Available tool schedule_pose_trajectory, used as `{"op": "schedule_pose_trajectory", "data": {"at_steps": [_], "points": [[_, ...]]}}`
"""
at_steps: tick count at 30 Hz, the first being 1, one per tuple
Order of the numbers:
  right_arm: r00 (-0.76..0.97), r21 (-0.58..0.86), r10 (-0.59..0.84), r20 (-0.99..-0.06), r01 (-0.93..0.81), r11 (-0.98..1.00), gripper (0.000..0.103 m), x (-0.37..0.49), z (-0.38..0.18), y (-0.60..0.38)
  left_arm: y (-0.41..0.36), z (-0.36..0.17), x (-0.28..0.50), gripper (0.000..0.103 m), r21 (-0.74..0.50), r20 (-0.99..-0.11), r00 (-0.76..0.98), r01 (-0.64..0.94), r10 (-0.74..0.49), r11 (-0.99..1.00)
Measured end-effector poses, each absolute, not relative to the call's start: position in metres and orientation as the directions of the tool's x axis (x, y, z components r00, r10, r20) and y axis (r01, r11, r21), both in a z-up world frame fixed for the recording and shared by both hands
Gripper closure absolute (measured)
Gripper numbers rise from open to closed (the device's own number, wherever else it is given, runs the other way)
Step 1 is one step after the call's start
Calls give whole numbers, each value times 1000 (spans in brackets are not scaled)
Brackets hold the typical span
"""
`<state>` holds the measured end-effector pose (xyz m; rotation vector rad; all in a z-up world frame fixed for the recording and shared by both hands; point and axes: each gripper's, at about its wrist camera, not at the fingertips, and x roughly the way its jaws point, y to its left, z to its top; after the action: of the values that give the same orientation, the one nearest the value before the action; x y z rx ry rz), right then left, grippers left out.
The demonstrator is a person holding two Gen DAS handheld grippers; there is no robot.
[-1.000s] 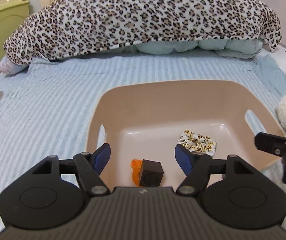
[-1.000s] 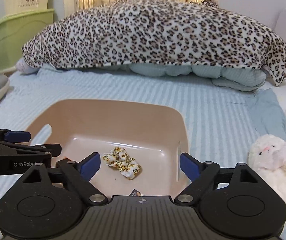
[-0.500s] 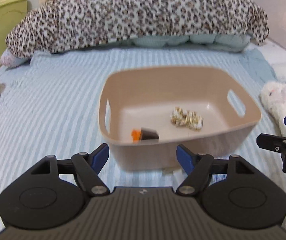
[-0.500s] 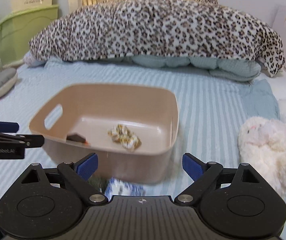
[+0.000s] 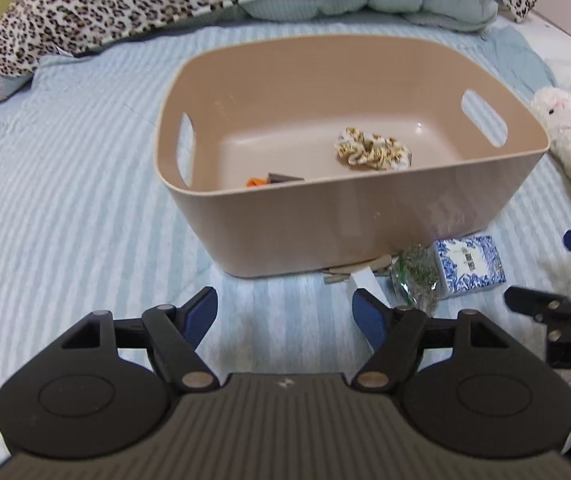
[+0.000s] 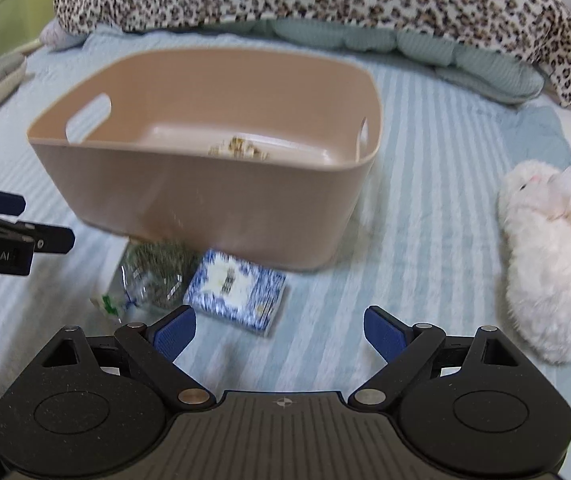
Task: Organize objects
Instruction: 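Move the left tool to the white box while the right tool approaches the blue-and-white box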
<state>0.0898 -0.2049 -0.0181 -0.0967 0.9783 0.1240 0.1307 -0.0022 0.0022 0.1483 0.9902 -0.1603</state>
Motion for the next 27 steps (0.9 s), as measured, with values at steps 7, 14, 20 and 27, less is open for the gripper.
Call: {"op": "schedule_pose_trajectory", "data": {"at_steps": [7,14,20,27], "points": [[501,-42,49,-864,-169,985,10,98,-47,-195,-6,-7,139,28,-4,-842,527,206,-114,979],[516,-34,51,-855,-154,987,10,104,-56,-189,-19,-20,151,28,-56,-856,493,206,-153,977],[531,23,86,-843,-124,992,9,106,-65,-189,-22,-39,157,28,-34,-883,453,200,-123,979],[561,5,75,-825,-125,992,17,107,-68,-186,-19,-52,160,38,-33,-904,412,203,-116,979]]}}
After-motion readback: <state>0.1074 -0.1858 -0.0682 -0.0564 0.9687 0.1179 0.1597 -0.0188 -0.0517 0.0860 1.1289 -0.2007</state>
